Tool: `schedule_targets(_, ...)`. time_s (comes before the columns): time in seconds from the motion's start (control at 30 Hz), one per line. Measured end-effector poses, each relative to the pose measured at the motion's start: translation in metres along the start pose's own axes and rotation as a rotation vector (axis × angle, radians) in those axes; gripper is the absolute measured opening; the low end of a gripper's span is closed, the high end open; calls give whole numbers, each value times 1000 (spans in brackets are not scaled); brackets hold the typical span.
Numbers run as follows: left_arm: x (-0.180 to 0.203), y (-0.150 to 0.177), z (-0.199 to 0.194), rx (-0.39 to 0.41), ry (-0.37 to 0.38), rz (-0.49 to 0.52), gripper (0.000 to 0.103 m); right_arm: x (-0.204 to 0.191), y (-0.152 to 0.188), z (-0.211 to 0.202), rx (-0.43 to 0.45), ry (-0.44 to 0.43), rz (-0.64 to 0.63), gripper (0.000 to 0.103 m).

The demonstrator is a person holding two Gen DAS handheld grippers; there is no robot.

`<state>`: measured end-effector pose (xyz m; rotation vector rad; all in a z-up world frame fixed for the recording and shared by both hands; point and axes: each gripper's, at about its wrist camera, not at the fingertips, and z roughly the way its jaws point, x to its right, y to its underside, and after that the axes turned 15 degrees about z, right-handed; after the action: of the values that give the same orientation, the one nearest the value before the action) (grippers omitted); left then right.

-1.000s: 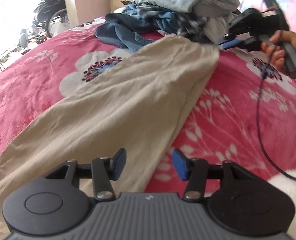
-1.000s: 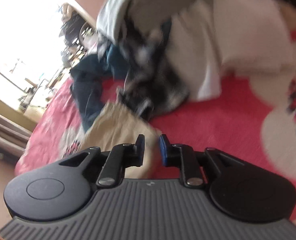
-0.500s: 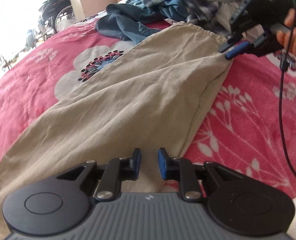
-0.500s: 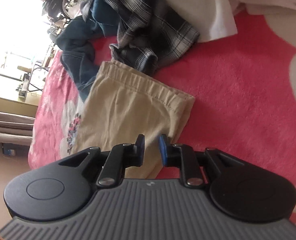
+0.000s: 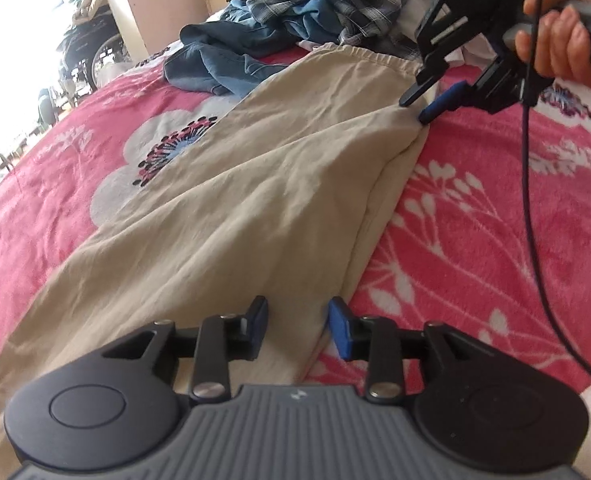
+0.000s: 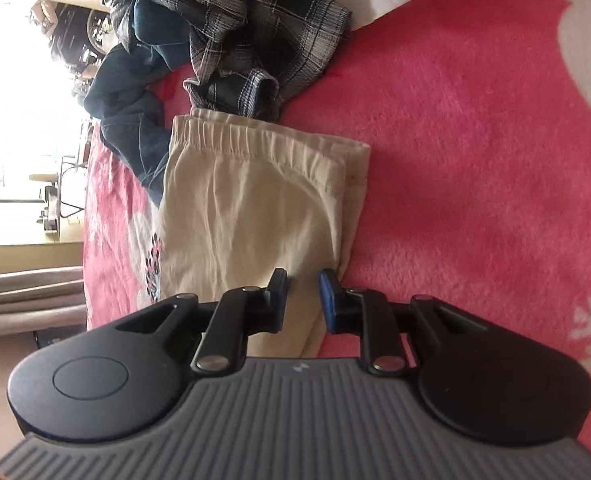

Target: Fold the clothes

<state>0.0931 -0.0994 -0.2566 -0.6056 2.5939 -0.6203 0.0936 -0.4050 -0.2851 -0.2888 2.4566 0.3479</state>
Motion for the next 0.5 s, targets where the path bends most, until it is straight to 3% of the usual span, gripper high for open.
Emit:
schedule_targets(0.13, -4, 0, -3, 11, 40, -32, 6, 0, 1, -2, 14, -18, 12, 12)
schedule_targets(0.2, -7, 0, -5, 18, 56, -53, 3, -1, 2, -5, 26, -28, 4, 4)
schedule_targets(0.27, -10, 2, -8, 27, 71, -76, 2, -1, 3, -9, 36, -36, -1, 2)
schedule_targets(0.37, -14, 3, -14, 45, 86, -100, 2, 2, 5, -13, 22, -45, 19, 2)
schedule_targets(0.5, -19, 5, -20, 64, 107, -131, 1, 6, 21, -12, -73, -39, 64, 7)
